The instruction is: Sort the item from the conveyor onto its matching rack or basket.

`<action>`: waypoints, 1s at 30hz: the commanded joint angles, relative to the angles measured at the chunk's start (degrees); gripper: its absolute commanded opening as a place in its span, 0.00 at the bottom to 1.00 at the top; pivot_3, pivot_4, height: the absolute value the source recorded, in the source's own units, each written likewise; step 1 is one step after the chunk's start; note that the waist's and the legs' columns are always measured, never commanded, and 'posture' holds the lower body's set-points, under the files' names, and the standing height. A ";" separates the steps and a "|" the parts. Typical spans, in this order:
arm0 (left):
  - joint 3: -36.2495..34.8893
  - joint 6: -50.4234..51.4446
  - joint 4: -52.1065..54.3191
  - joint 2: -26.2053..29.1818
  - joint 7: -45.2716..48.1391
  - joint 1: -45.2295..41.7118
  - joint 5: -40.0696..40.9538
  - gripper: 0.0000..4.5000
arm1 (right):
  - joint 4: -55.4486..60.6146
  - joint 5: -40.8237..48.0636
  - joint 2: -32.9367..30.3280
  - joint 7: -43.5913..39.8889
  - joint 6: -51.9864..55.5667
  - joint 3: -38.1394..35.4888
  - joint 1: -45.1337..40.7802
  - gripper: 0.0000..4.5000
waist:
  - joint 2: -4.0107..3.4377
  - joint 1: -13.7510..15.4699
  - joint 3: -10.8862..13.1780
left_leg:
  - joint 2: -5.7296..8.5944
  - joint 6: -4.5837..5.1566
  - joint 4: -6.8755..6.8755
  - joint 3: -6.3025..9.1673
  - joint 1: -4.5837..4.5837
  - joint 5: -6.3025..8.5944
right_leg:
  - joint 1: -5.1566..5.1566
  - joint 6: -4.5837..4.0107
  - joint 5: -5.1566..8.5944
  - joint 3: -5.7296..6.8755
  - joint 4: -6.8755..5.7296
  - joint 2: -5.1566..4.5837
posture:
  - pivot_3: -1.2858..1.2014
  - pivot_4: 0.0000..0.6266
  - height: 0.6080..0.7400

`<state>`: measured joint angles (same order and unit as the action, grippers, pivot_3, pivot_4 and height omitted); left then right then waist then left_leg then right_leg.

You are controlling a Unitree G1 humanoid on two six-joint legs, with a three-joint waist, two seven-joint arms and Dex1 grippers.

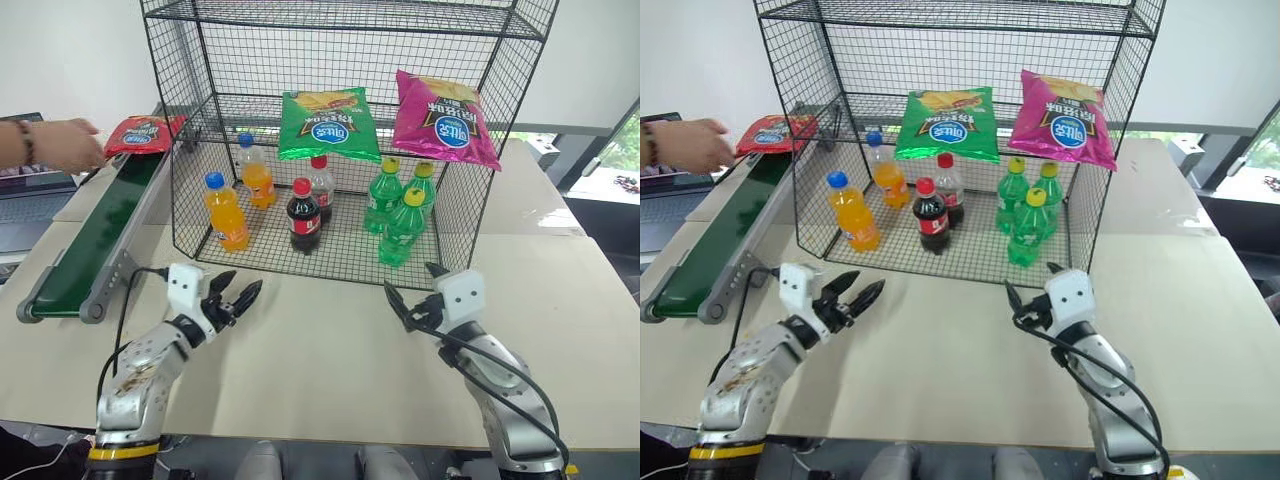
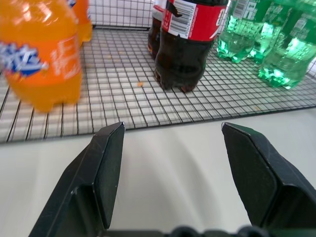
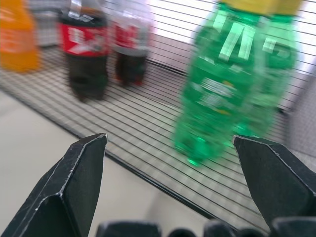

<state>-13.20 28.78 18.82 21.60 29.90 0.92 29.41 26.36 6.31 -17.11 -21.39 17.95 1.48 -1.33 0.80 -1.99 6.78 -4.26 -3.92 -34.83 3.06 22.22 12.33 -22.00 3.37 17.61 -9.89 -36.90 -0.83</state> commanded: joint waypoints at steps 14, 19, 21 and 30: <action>-31.88 6.14 9.85 -7.36 -26.86 9.30 43.22 0.74 | 1.42 21.32 -7.62 -26.14 4.17 4.20 -16.32 1.00 | 0.16 -0.54 0.05 | -0.01 0.02 -0.07 0.15 -0.04 0.01 | 0.10 0.01 0.00 0.10 -0.01 0.00 | 0.52 0.24 1.00; -37.23 5.35 6.01 -5.01 -31.89 12.06 57.42 0.74 | -1.16 24.80 -8.55 -31.37 5.34 5.23 -23.05 1.00 | 0.18 -0.33 0.05 | -0.01 0.01 -0.05 0.16 -0.10 0.01 | 0.18 0.00 0.00 0.11 0.03 0.00 | 0.52 0.24 1.00; -39.18 5.44 3.10 -2.81 -33.31 13.16 61.52 0.74 | -2.24 24.98 -8.52 -33.13 4.89 5.90 -24.82 1.00 | 0.19 -0.37 0.05 | -0.01 0.01 -0.04 0.16 -0.13 0.01 | 0.18 -0.01 0.01 0.12 0.03 0.00 | 0.52 0.24 1.00; -44.62 4.75 -7.60 4.04 -35.42 13.86 69.56 0.74 | -5.01 25.94 -7.92 -38.07 3.82 7.44 -28.97 1.00 | 0.24 -0.24 0.06 | -0.01 0.00 0.03 0.16 -0.15 0.01 | 0.13 -0.08 0.06 0.15 0.05 0.00 | 0.52 0.24 1.00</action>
<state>-55.94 34.62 12.12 24.15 -5.24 15.36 96.74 20.77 30.63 -25.33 -58.09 23.02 8.92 -29.06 1.03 -2.23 6.84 -4.27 -3.92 -34.79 3.22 22.08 12.34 -21.90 3.29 17.68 -9.73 -36.85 -0.83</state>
